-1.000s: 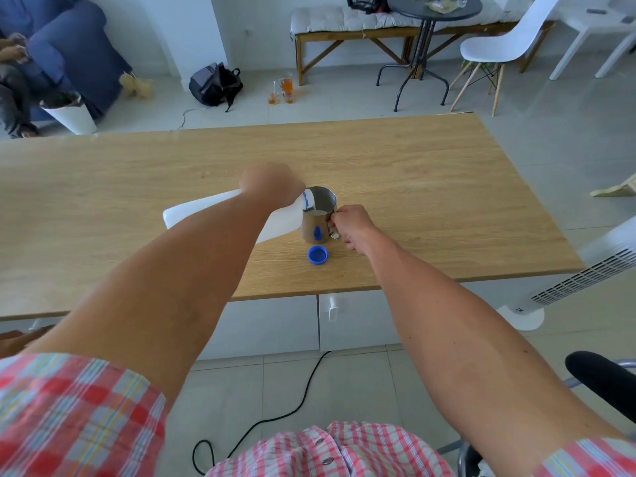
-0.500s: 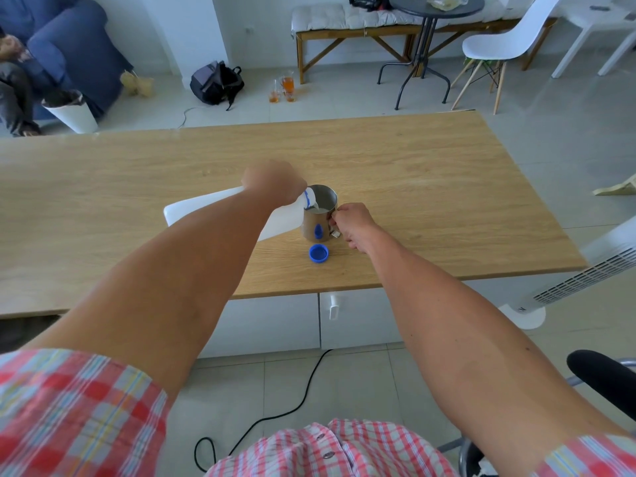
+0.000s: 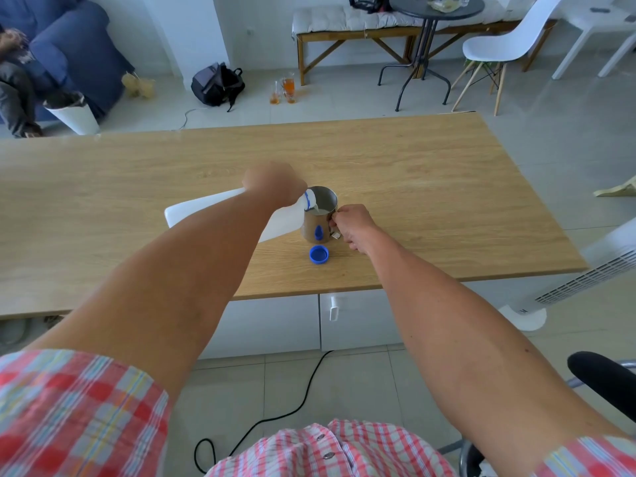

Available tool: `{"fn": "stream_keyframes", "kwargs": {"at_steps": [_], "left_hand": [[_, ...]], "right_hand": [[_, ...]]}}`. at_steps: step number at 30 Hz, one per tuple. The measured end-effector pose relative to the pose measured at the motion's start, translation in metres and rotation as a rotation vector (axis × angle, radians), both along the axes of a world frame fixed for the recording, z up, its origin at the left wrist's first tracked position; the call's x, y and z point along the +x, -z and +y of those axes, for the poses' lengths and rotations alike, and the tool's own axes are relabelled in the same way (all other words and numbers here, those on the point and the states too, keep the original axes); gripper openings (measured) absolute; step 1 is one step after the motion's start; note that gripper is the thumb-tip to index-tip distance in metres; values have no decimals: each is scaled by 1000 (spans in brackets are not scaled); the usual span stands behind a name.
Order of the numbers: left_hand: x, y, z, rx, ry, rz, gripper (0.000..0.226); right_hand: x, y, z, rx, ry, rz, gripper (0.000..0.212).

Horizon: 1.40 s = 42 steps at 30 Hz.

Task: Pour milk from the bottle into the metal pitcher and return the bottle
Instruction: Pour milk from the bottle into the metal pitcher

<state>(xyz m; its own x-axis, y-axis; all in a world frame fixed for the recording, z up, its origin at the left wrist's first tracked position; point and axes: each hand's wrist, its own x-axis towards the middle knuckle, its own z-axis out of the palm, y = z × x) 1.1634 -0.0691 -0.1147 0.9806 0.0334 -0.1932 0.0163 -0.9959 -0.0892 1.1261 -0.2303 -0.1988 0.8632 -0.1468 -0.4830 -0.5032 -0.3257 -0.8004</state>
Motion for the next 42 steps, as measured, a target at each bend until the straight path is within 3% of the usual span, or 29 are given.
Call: {"fn": "stream_keyframes", "kwargs": {"at_steps": [42], "left_hand": [[0, 2, 2, 18, 19, -9, 33]], "right_hand": [[-3, 1, 0, 19, -20, -14, 26]]}}
